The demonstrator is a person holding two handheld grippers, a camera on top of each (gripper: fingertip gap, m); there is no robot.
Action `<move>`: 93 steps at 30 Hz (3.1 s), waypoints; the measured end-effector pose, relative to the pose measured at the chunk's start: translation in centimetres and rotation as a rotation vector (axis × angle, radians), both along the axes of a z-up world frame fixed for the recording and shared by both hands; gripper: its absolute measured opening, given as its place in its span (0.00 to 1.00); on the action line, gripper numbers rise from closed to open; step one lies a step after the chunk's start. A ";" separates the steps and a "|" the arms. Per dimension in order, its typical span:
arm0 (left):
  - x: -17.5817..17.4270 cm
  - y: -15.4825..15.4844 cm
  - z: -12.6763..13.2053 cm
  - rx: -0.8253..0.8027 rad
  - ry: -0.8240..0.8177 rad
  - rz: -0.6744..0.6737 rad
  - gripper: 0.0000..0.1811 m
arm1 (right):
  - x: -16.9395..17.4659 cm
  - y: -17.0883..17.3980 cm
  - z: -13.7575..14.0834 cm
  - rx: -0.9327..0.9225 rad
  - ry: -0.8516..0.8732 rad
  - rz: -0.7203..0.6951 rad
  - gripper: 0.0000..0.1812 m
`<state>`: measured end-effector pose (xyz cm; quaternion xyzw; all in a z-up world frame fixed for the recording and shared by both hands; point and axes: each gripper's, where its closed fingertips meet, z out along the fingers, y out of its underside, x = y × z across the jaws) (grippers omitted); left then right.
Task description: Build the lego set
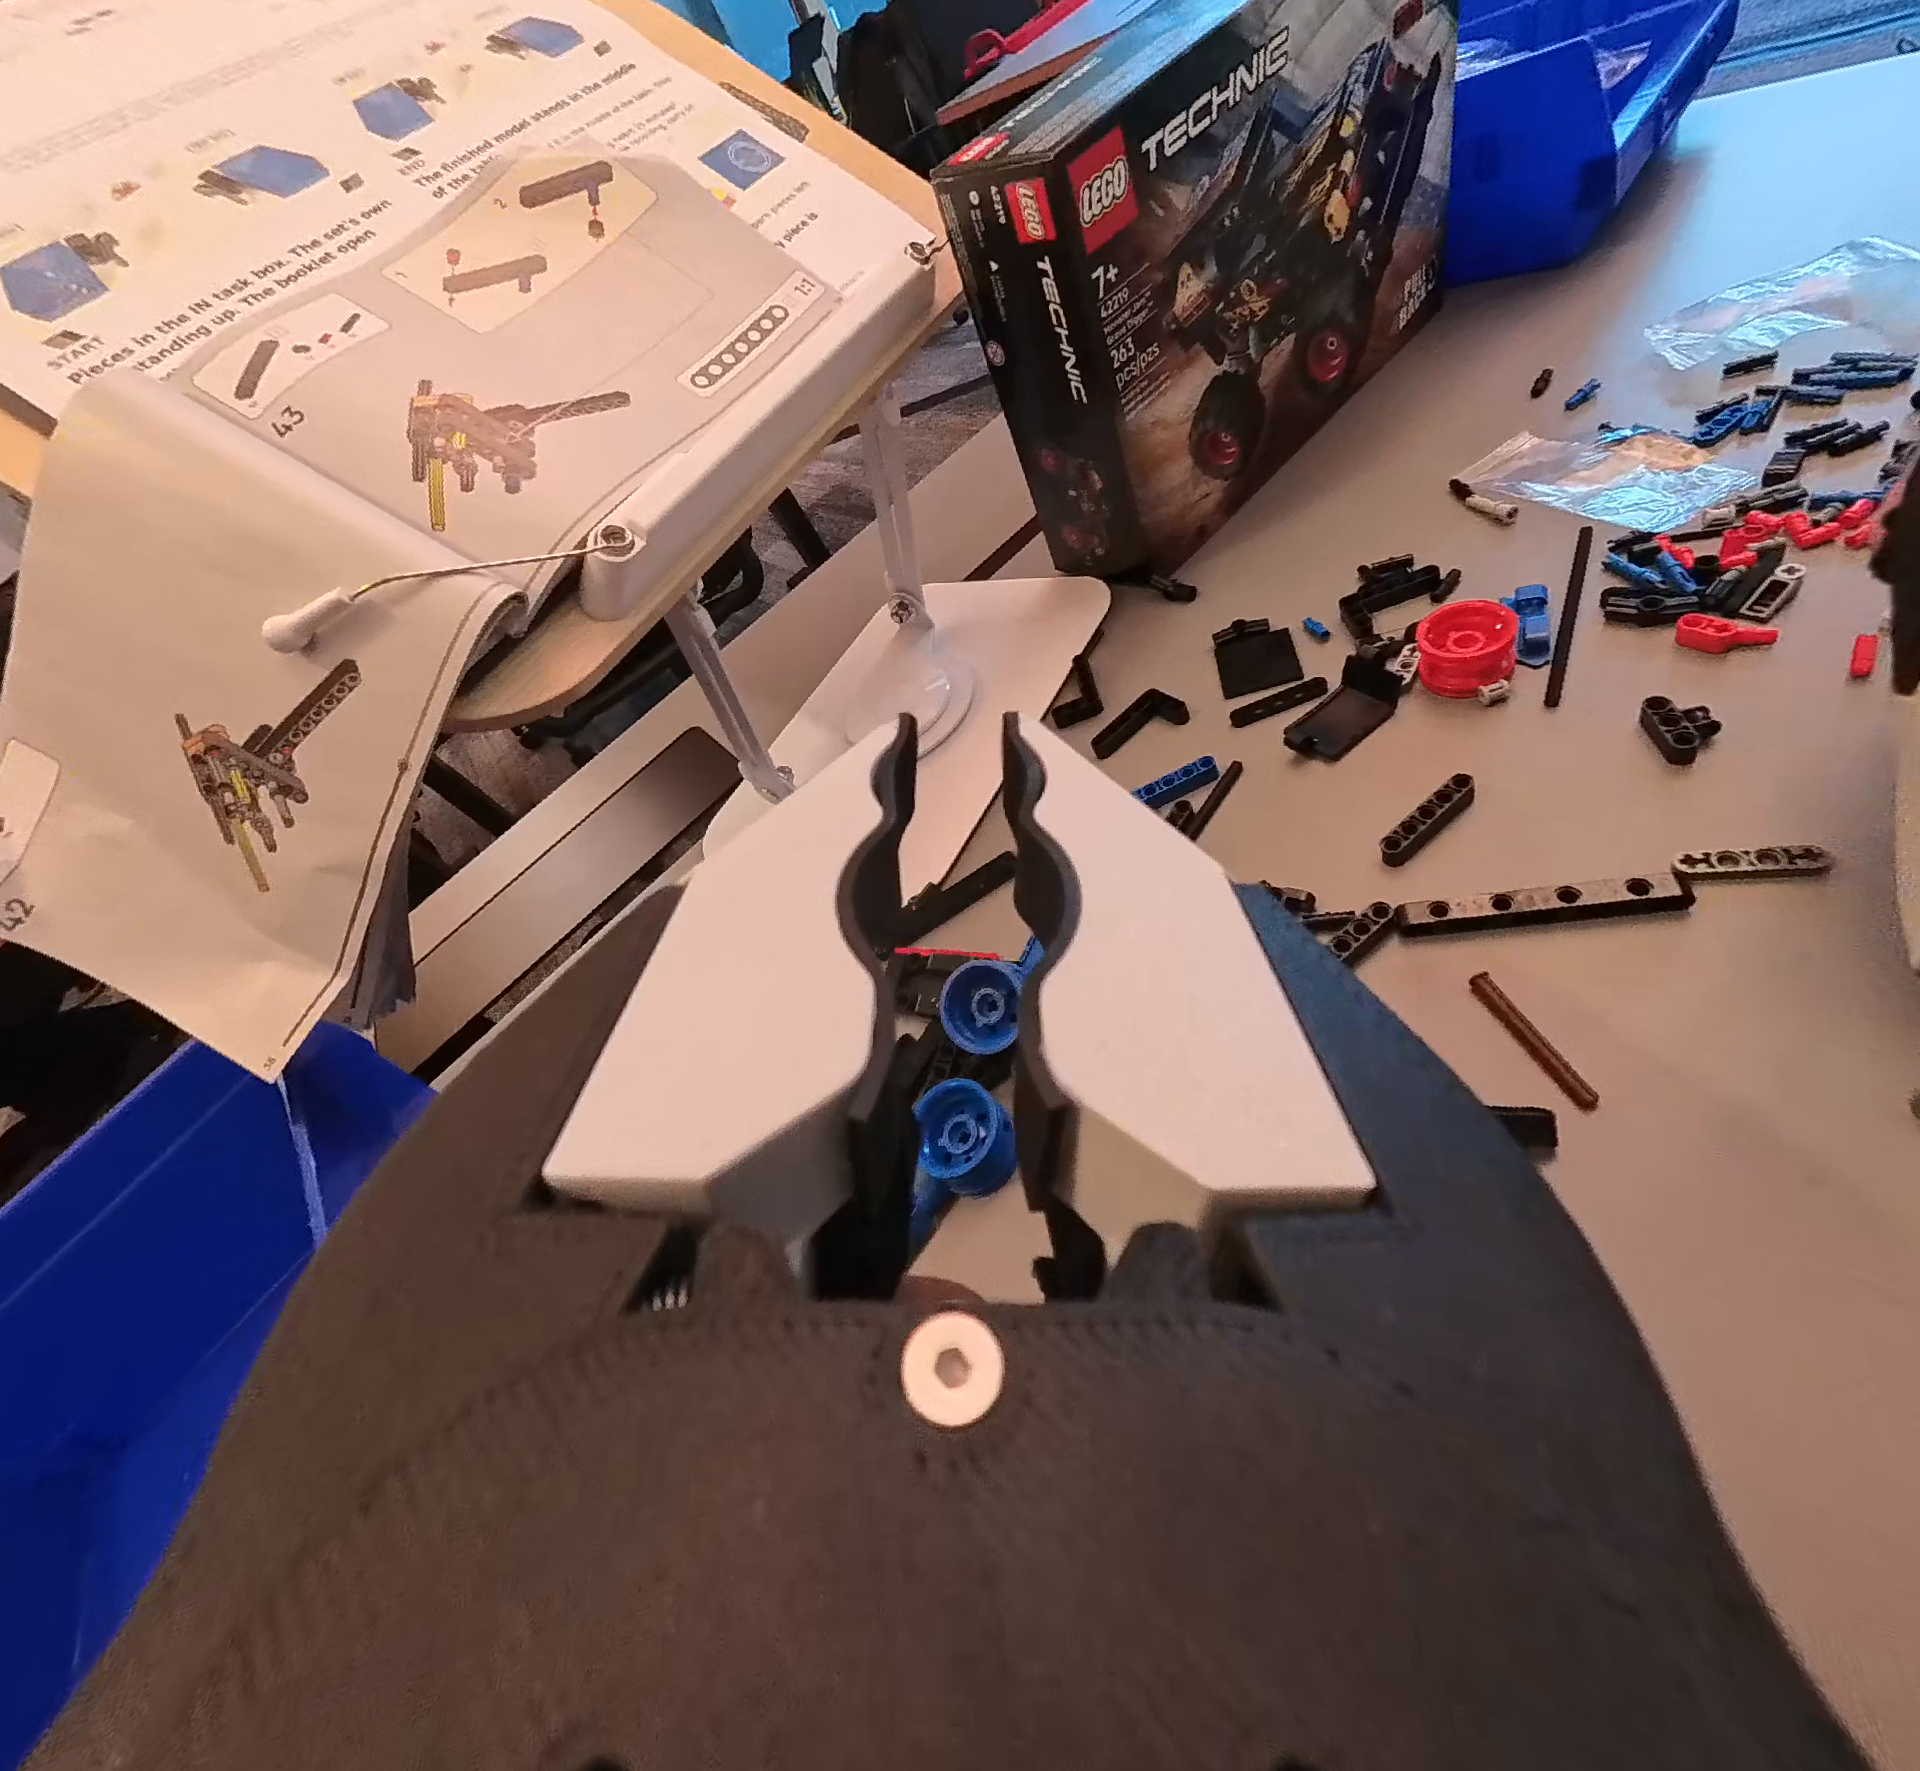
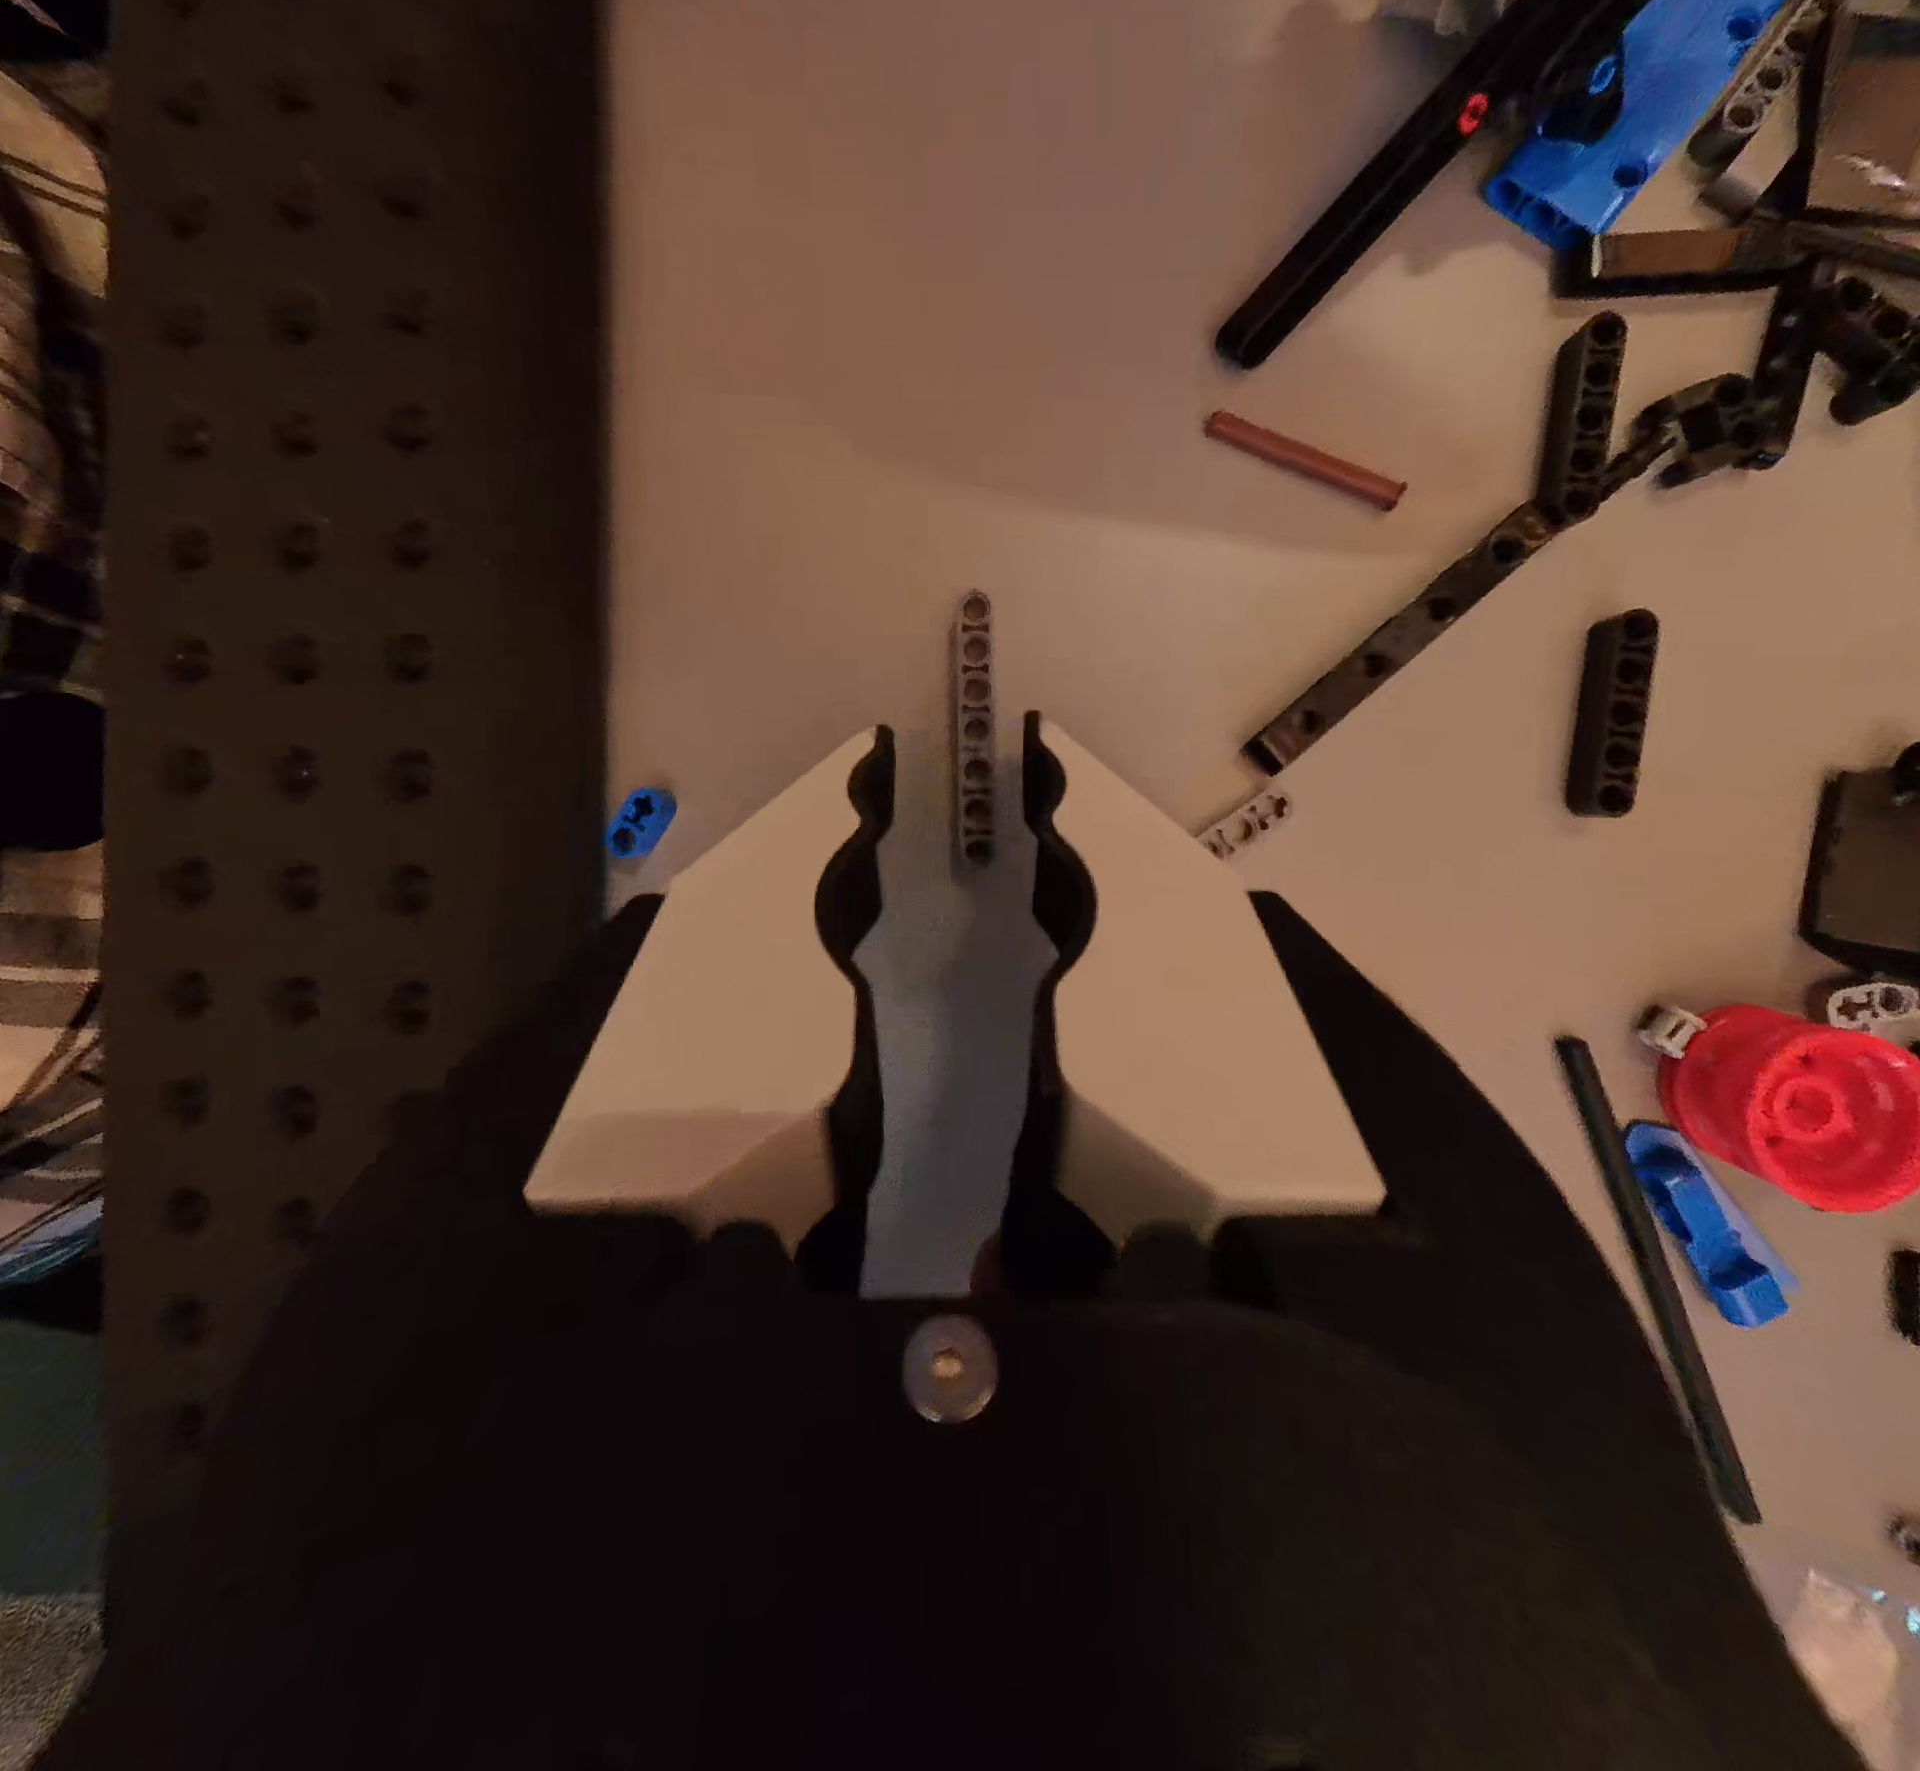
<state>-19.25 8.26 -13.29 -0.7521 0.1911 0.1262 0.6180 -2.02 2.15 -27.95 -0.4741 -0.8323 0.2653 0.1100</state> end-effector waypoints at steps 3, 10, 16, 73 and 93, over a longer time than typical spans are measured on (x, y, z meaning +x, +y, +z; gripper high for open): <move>0.2 0.0 -0.1 -0.004 0.007 -0.005 0.08 | 0.0 0.1 -0.8 0.008 -0.012 -0.016 0.03; 0.0 0.0 -0.1 -0.001 -0.001 -0.001 0.08 | -4.0 5.9 6.0 0.135 0.211 -0.036 0.02; 0.0 0.2 -0.4 -0.011 0.003 -0.003 0.08 | -11.2 17.9 17.3 0.304 0.365 -0.043 0.02; 1.9 0.4 -0.9 -0.030 0.017 -0.059 0.13 | -0.9 6.3 9.0 0.265 0.142 0.087 0.02; 2.9 0.6 -1.8 -0.050 0.050 -0.095 0.13 | 0.5 -0.5 -0.8 0.107 0.017 -0.011 0.03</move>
